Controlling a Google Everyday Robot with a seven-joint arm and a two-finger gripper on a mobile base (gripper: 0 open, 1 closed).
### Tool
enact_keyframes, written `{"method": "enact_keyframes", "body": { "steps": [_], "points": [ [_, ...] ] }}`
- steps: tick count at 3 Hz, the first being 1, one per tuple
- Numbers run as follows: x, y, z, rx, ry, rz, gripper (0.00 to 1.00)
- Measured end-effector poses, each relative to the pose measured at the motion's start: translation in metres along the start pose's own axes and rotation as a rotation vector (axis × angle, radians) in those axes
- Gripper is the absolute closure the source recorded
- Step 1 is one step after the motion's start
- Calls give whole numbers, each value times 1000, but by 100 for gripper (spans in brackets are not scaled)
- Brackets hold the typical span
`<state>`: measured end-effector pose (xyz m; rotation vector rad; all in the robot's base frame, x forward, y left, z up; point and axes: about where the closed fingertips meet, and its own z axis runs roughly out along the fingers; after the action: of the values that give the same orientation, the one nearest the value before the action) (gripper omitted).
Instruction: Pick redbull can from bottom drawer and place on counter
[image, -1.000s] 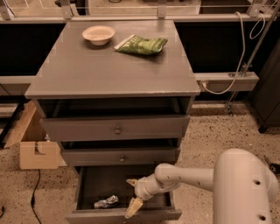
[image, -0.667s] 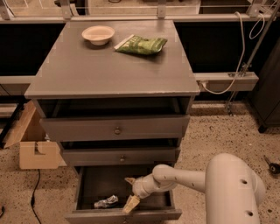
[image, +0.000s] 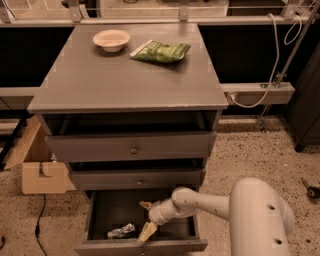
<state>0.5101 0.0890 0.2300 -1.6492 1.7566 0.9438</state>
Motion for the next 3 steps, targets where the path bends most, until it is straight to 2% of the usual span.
{"method": "enact_keyframes", "body": {
  "steps": [1, 3],
  "points": [
    [-12, -20, 20, 29, -44, -80, 0],
    [-8, -50, 52, 103, -28, -86, 0]
  ]
}}
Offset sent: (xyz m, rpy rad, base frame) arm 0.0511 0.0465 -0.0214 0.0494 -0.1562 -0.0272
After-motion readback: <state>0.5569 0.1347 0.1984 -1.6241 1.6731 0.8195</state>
